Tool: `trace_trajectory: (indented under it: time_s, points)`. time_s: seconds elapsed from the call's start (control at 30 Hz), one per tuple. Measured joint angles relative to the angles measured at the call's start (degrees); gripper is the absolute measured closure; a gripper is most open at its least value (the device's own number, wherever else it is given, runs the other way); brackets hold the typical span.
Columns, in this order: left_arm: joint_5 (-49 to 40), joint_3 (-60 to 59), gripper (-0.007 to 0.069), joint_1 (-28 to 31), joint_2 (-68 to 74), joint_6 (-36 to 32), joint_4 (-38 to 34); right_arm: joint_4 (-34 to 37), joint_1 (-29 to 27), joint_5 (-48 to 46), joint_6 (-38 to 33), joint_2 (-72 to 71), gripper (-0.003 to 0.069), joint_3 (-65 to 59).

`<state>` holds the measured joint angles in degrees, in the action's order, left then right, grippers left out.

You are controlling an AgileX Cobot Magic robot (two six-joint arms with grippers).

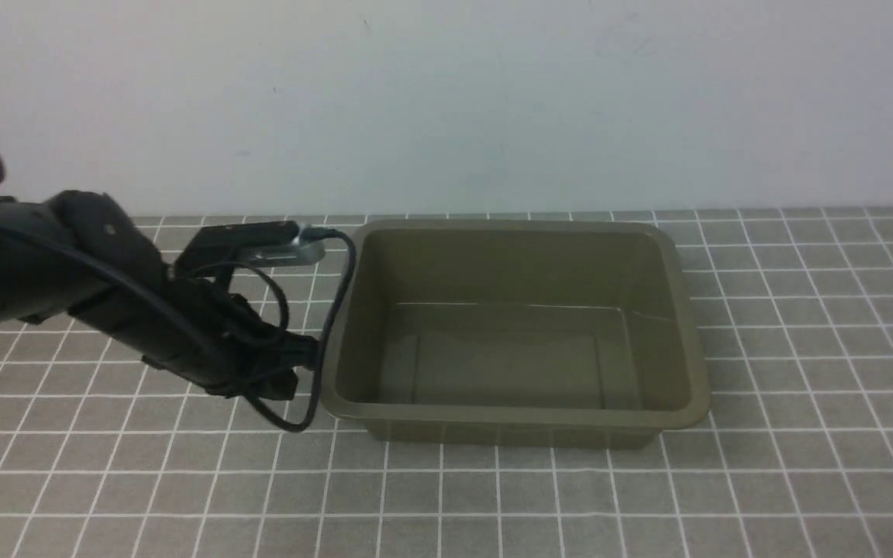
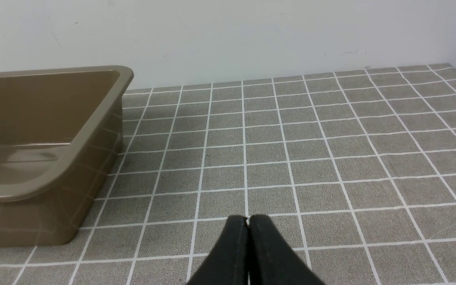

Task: Put the table tennis balls into the box on the grey coffee tablecloth.
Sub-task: 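Reach for and grasp a ping pong ball on the table beside the basket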

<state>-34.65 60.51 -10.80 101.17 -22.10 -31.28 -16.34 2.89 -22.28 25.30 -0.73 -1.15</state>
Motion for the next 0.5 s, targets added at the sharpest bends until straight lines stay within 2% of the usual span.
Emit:
trace_trajectory:
  time_s: [0.23,0.4,0.5]
  points:
    - [0.7,5.0,0.0629,-5.5,2.5,-0.1,0.2,0.0,0.0,0.1,0.0,0.0,0.0668,0.0]
    - [1.4,5.6,0.0625,-6.2,2.5,0.2,0.5,0.0,0.0,0.1,0.0,0.0,0.0668,0.0]
    - [2.3,5.6,0.0592,-6.1,2.6,0.2,0.9,0.0,0.0,0.1,0.0,0.0,0.0668,0.0]
